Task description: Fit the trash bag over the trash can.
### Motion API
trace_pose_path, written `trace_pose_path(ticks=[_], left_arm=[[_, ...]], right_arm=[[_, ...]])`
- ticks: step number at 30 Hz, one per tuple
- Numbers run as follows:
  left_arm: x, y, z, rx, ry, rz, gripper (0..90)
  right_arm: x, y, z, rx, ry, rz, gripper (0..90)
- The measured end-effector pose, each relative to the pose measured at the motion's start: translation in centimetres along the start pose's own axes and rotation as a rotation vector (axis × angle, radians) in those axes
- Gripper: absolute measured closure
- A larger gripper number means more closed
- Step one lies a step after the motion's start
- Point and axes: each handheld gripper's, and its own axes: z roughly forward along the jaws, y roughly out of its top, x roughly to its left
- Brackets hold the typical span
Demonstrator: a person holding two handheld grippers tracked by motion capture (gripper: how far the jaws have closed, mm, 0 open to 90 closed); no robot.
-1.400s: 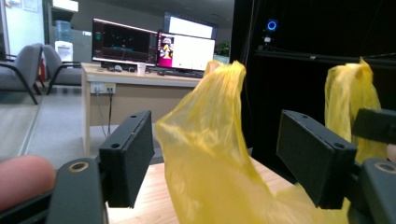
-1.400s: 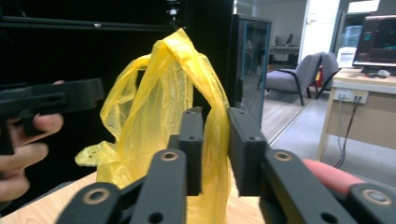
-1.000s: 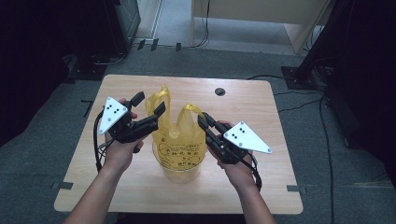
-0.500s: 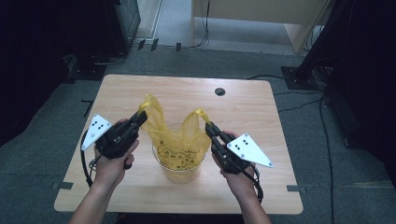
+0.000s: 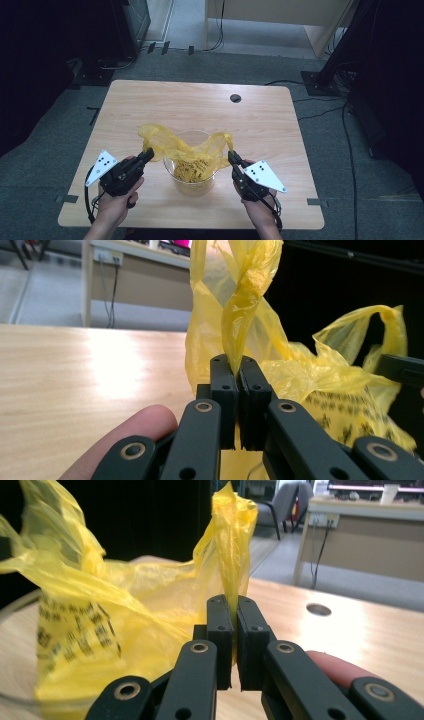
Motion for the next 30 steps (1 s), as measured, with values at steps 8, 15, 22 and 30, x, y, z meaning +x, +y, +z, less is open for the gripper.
trace_pose_path(ticks=[8,15,22,30], left_arm=[[0.6,-3.6,-0.3,0.137,-0.061,-0.030,88.1],[0.5,-5.8,0.3,0.225,-0.047,-0.029,88.6],[0.4,-6.4,1.0,0.239,-0.019,-0.029,88.1],[-1.0,-6.4,1.2,0.231,-0.075,0.018,87.5]], right_arm=[[0.0,-2.3,-0.1,0.073,-0.001,-0.014,87.3],[0.9,-2.5,-0.2,0.101,0.070,0.009,87.5],[1.6,-2.6,-0.1,0.117,0.063,-0.024,88.3],[1.3,-4.5,1.5,0.216,0.059,-0.044,88.3]])
